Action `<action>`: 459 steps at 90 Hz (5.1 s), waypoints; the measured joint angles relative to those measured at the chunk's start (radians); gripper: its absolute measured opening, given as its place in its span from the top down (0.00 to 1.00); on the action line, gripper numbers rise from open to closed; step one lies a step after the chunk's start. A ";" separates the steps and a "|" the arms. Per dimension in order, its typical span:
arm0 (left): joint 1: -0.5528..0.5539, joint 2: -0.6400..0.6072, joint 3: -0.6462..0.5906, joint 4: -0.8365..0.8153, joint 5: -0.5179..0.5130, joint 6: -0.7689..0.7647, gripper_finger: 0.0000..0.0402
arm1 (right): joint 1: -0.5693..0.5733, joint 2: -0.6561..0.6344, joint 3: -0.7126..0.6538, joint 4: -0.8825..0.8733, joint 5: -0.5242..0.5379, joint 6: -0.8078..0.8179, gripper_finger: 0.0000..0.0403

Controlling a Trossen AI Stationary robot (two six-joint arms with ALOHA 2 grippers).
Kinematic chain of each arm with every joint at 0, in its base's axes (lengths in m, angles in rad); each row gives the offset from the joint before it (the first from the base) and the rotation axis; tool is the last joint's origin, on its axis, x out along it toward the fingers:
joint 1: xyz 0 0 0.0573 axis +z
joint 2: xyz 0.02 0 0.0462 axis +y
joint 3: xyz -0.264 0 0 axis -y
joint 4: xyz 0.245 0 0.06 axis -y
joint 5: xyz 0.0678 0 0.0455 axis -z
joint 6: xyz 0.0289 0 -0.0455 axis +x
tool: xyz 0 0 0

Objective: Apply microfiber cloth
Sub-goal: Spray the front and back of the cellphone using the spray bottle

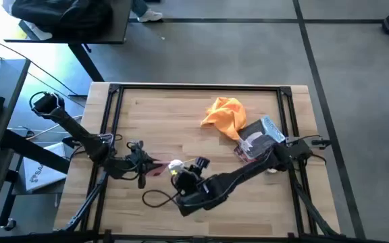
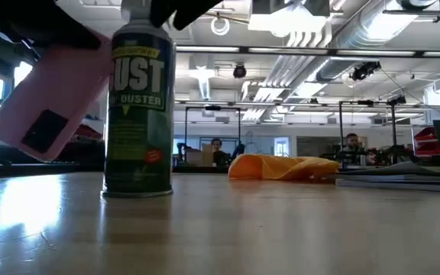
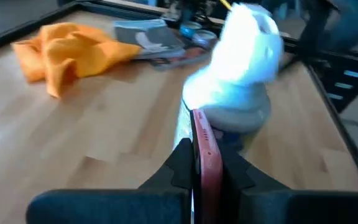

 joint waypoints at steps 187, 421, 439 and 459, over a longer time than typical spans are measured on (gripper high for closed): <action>0.726 -0.221 0.042 0.054 0.579 0.655 0.97 | -0.158 -0.132 -0.293 0.284 -0.144 -0.783 0.68; 1.030 -0.076 0.034 0.438 0.915 0.567 0.97 | -0.437 -0.416 -0.827 1.193 -1.145 -0.852 1.00; 1.030 -0.076 0.034 0.434 0.915 0.567 0.97 | -0.436 -0.417 -0.827 1.190 -1.144 -0.848 1.00; 1.030 -0.076 0.034 0.433 0.915 0.567 0.97 | -0.436 -0.423 -0.827 1.193 -1.145 -0.854 1.00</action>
